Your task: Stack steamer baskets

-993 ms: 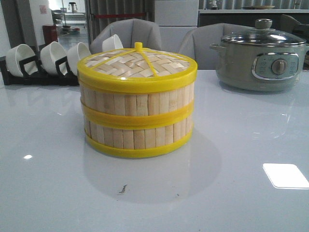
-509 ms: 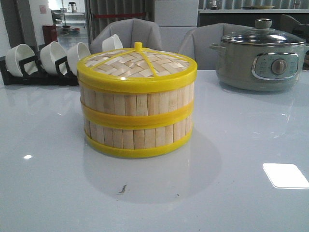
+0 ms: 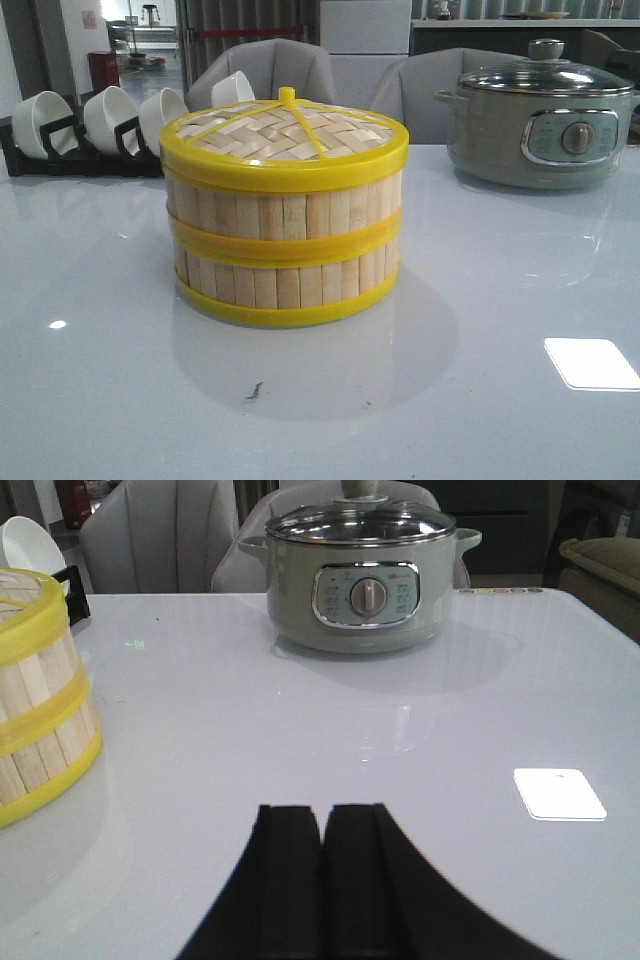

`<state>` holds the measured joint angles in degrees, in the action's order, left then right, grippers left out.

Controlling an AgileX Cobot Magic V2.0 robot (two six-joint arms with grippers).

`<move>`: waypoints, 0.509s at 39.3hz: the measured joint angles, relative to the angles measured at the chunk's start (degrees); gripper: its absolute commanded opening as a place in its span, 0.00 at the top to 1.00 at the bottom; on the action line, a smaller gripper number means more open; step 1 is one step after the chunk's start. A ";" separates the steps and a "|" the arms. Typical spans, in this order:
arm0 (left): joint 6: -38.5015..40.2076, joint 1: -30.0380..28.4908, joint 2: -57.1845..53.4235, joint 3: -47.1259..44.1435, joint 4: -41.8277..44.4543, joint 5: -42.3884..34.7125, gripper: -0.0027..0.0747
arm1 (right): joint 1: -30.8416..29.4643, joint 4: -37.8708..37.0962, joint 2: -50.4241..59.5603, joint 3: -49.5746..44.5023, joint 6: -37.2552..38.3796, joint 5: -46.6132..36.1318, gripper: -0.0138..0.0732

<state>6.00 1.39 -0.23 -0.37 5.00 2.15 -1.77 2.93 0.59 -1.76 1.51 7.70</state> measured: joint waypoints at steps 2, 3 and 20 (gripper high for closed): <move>0.00 0.00 0.00 0.00 0.00 0.00 0.86 | 0.00 -0.14 0.00 0.00 0.00 -0.35 0.79; 0.00 0.00 0.00 0.00 0.00 0.00 0.86 | 0.00 -0.23 0.00 0.00 0.00 -0.40 0.79; 0.00 0.00 0.00 0.00 0.00 0.00 0.86 | 0.00 -0.23 0.00 0.00 0.00 -0.49 0.79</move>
<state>6.00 1.39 -0.23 -0.37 5.00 2.15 -1.77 2.70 0.59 -1.76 1.51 7.20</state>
